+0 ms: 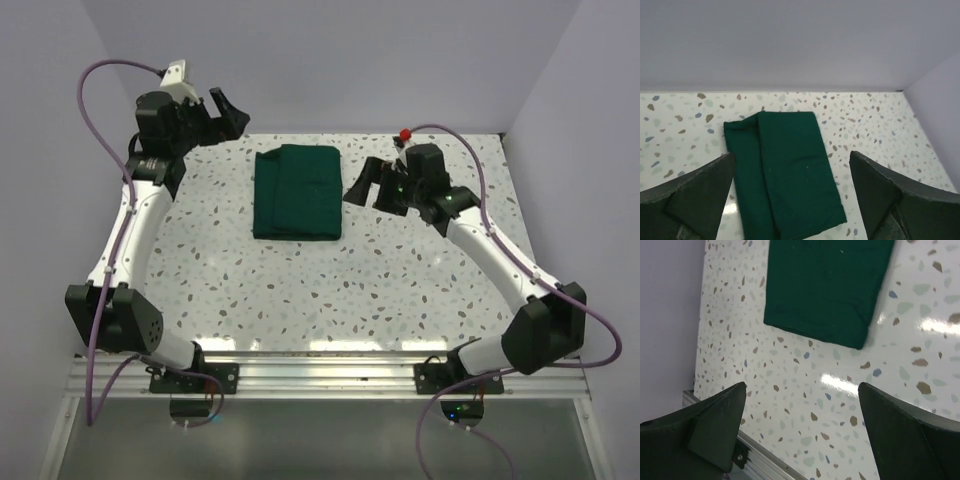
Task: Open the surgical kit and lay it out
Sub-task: Open the surgical kit at the center of the board.
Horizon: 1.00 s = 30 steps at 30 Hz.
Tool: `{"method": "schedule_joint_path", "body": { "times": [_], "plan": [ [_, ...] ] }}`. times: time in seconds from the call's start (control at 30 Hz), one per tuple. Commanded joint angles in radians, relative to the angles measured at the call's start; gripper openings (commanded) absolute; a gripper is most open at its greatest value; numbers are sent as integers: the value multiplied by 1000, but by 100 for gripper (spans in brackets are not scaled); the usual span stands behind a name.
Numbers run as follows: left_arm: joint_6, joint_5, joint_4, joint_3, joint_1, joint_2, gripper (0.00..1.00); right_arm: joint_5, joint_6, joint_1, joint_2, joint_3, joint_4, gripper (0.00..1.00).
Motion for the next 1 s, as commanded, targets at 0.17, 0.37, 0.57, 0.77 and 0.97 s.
{"method": "schedule_joint_path", "body": {
  "times": [0.17,0.37,0.57,0.77,0.97],
  "plan": [
    [-383,344,347,-504,51,-144,100,259,-243,269,273,494,-137,98],
    [-285,-109,-40,-527,-10,-405,100,383,-234,337,645,959,-356,98],
    [-204,-225,-250,-484,-35,-573,100,398,-267,369,995,1344,-474,99],
    [-248,-291,-348,-495,-33,-663,98,388,-269,369,1069,1272,-387,98],
    [-296,-324,-464,-509,-33,-780,94,377,-307,399,1154,1281,-399,97]
  ]
}}
